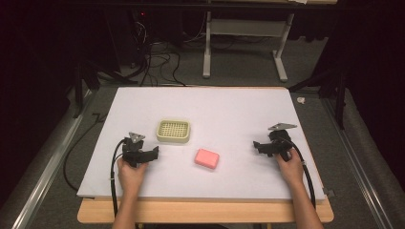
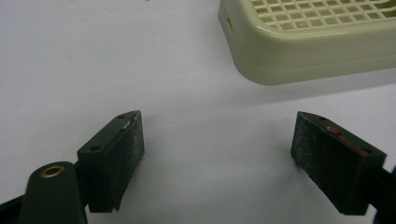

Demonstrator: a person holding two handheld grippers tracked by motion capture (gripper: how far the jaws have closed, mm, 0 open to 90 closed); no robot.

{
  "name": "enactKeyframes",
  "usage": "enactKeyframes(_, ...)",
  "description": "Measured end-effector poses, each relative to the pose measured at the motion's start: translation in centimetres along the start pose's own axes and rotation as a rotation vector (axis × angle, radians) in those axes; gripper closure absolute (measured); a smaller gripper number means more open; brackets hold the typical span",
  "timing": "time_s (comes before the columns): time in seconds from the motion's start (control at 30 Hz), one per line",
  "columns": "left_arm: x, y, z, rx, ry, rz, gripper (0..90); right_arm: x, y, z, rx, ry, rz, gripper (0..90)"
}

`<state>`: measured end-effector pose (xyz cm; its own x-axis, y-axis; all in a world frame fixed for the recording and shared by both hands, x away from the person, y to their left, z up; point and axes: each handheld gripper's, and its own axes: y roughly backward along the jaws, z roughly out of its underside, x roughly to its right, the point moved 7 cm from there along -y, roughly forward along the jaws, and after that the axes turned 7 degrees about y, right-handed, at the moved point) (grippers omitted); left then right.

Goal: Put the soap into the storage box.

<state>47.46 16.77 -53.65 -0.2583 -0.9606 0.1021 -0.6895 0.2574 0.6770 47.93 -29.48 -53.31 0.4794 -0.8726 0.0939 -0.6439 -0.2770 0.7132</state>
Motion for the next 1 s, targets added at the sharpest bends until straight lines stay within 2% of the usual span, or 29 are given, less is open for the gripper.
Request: enactKeyframes(1.0, -0.05, -0.03, -0.06, -0.002, 0.007, 0.004, 18.0, 0.00, 0.00, -0.01, 0.000, -0.001, 0.000, 14.5)
